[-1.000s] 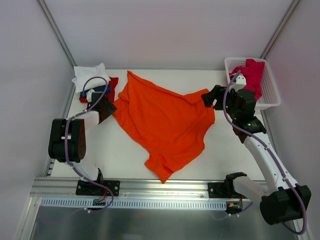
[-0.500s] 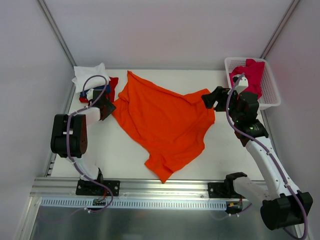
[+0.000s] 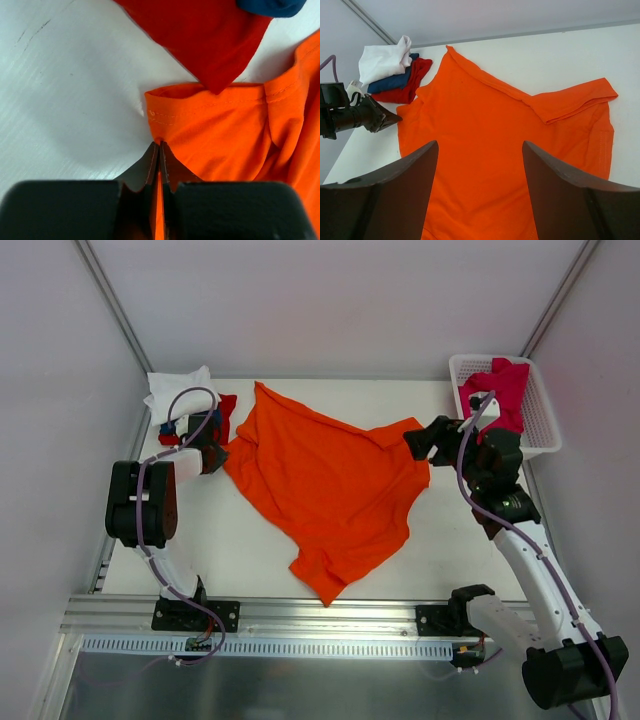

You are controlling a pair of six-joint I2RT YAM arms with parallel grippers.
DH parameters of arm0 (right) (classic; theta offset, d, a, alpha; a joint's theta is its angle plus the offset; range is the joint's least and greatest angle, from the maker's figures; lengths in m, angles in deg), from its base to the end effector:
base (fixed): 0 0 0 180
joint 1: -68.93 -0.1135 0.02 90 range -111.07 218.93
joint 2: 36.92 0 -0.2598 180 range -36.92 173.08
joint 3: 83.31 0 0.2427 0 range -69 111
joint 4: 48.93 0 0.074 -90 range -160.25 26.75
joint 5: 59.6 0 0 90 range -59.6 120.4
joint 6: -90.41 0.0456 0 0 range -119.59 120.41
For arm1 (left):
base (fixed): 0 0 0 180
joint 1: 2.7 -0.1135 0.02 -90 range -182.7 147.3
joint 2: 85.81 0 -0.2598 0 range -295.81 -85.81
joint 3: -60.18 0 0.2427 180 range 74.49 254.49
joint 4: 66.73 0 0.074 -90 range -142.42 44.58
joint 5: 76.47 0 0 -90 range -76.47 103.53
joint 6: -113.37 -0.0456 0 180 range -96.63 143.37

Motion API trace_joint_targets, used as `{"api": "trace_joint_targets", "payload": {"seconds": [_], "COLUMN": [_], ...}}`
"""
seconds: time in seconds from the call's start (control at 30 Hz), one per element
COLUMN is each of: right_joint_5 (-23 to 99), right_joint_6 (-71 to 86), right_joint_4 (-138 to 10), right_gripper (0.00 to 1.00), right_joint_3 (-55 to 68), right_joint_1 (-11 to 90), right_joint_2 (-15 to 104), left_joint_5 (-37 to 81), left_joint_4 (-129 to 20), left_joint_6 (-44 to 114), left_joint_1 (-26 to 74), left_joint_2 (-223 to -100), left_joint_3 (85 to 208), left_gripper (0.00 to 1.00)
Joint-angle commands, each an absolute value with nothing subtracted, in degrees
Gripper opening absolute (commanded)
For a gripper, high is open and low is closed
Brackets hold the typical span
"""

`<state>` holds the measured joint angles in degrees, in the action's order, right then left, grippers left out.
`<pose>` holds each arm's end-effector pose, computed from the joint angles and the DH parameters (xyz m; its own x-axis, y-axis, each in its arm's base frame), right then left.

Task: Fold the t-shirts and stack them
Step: Flatten out the tshirt

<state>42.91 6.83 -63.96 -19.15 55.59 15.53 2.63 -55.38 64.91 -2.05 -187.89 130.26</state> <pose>0.2095 0.0598 0.3619 -0.1047 0.0874 -0.9907 -0.4266 0.8959 0.1241 0.3666 0.0045 0.1574 -0.4300 -0.6463 -0.6304 -0.5498 0.7413 -0.3851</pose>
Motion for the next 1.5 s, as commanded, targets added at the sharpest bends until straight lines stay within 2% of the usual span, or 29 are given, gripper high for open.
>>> {"api": "trace_joint_targets", "payload": {"seconds": [0.0,0.53,0.8,1.03,1.47], "right_joint_5": [44.11,45.51,47.54,46.48,49.82], "right_joint_6": [7.88,7.79,10.08,8.85,10.87], "right_joint_4": [-62.02,-59.99,-56.75,-56.74,-52.61], "right_gripper": [0.72,0.72,0.71,0.71,0.71], "right_joint_3": [-19.34,-19.70,-22.32,-23.65,-19.61], "right_joint_1": [54.87,54.34,53.81,53.72,53.81], "right_joint_2": [14.32,23.01,27.77,32.15,48.67], "left_joint_5": [3.33,2.19,-0.62,-2.29,-3.44], "left_joint_4": [-54.26,-53.04,-47.85,-44.60,-38.10], "left_joint_6": [66.17,73.03,75.05,77.51,78.92], "left_joint_1": [-2.34,2.83,8.02,11.71,12.86], "left_joint_2": [-186.19,-160.00,-147.34,-142.77,-133.45], "left_joint_3": [129.08,104.65,96.74,92.77,90.48], "left_gripper": [0.00,0.00,0.00,0.00,0.00]}}
